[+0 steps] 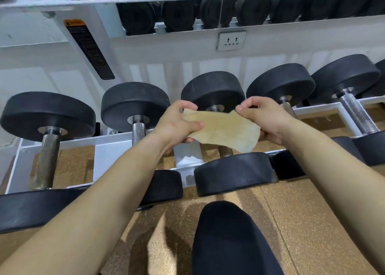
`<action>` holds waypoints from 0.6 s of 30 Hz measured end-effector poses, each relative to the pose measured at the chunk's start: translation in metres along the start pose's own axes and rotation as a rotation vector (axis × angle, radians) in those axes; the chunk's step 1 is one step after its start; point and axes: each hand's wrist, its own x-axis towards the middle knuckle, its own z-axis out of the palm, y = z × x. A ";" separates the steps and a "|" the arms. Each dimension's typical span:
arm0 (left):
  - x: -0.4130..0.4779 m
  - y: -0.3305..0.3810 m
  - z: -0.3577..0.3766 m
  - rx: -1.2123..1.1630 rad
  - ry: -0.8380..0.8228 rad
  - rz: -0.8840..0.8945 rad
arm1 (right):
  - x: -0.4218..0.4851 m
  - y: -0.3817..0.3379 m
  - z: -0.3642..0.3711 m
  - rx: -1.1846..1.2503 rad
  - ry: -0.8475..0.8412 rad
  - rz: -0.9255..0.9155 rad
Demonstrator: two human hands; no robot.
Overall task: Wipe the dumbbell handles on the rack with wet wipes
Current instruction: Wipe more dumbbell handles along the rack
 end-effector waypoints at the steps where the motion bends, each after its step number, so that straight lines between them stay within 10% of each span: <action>1: 0.003 -0.003 0.000 0.059 -0.008 0.022 | 0.003 0.005 -0.002 -0.047 0.006 0.001; 14: 0.014 -0.012 0.007 0.990 -0.054 -0.024 | 0.011 0.023 -0.008 -0.548 0.345 -0.113; 18: 0.015 -0.012 0.008 1.086 -0.069 -0.038 | -0.001 0.002 0.018 -0.438 -0.026 0.017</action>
